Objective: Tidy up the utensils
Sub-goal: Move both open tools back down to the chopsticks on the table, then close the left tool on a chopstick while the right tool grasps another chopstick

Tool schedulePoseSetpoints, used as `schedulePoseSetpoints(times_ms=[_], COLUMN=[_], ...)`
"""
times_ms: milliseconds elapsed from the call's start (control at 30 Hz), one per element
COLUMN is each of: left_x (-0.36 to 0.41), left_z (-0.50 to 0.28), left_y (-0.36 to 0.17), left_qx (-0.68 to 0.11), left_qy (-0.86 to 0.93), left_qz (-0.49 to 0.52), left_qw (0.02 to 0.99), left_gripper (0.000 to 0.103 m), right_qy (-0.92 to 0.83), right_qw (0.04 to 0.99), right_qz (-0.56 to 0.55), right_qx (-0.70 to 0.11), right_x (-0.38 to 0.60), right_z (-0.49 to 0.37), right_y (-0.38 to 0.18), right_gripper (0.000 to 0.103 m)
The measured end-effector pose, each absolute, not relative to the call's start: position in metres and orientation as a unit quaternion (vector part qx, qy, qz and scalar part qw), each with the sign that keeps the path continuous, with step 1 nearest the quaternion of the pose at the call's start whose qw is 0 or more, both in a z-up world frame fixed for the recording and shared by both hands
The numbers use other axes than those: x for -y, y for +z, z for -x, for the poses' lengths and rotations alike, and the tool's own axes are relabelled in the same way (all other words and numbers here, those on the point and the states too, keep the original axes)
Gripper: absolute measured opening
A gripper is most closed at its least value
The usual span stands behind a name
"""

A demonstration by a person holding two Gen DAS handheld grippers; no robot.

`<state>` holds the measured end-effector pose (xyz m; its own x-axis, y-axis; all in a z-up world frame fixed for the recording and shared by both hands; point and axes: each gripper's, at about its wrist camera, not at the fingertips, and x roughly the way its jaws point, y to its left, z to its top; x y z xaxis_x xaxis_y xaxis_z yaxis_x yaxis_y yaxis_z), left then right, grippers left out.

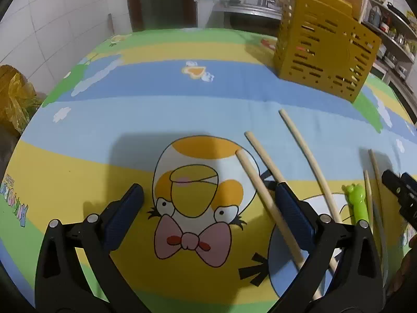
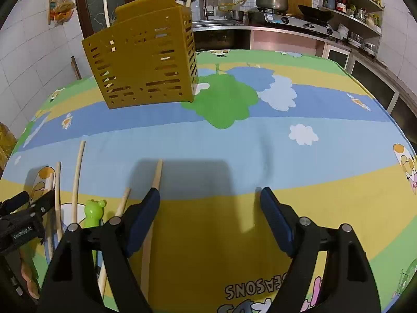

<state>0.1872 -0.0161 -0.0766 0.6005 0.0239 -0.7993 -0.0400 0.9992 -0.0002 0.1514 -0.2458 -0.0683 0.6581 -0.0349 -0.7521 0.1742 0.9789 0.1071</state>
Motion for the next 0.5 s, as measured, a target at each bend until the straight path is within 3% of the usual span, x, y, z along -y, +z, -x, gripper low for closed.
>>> schedulePoseSetpoints(times_ms=[500], left_x=[0.019], left_z=[-0.188], left_y=[-0.08], left_qx=[-0.45], left_qy=[0.019], left_qz=[0.008], left_qw=[0.893], left_gripper=[0.098], right_qy=[-0.048], right_qw=[0.908], right_qz=[-0.083], right_qx=[-0.407], right_x=[0.236], right_z=[-0.153], right_y=[-0.065], right_gripper=[0.078])
